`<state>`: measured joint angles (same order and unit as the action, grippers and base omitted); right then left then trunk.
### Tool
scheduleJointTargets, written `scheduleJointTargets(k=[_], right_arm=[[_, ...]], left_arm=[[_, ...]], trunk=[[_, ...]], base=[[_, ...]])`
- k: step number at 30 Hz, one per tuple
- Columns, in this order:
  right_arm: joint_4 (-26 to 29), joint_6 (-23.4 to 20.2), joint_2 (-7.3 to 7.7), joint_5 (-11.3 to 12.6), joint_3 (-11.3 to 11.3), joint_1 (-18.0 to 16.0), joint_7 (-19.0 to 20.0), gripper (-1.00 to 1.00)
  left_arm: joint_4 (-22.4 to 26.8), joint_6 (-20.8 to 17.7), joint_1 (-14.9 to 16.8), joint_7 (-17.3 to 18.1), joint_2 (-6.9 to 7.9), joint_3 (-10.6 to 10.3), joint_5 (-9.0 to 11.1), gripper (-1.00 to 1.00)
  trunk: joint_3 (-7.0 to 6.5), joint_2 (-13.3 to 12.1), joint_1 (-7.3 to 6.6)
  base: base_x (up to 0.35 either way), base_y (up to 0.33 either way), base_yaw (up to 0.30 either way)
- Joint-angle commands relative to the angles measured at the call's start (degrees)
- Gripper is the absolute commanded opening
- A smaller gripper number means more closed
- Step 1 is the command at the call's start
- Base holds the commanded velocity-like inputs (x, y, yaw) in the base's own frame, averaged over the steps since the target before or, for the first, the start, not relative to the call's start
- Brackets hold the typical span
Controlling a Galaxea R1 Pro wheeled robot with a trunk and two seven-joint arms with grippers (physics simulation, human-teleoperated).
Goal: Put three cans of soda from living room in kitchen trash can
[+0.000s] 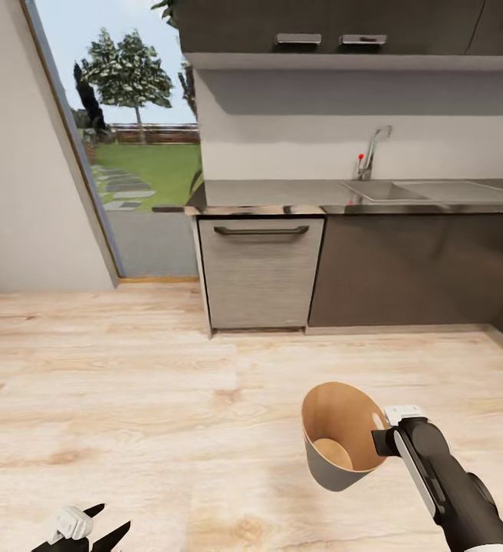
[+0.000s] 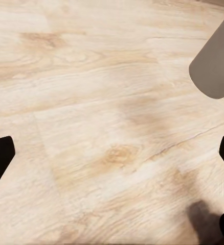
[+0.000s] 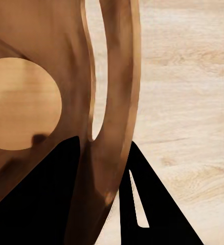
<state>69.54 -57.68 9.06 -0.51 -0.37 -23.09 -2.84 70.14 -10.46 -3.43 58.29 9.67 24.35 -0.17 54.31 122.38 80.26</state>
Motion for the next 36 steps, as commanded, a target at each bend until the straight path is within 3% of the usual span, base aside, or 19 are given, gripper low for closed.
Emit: scheduleJointTargets(k=[1,36], right_arm=[[0.0,0.0,0.0,0.4,0.0,0.0,0.0,-1.0],[-0.1,0.0,-0.01,0.4,0.0,0.0,0.0,-1.0]], left_arm=[[0.0,0.0,0.0,0.0,0.0,0.0,0.0,1.0],[0.0,0.0,0.0,0.0,0.0,0.0,0.0,1.0]], trunk=[[-0.01,0.0,0.0],[-0.01,0.0,0.0]], base=[[0.0,0.0,0.292],[0.0,0.0,0.292]])
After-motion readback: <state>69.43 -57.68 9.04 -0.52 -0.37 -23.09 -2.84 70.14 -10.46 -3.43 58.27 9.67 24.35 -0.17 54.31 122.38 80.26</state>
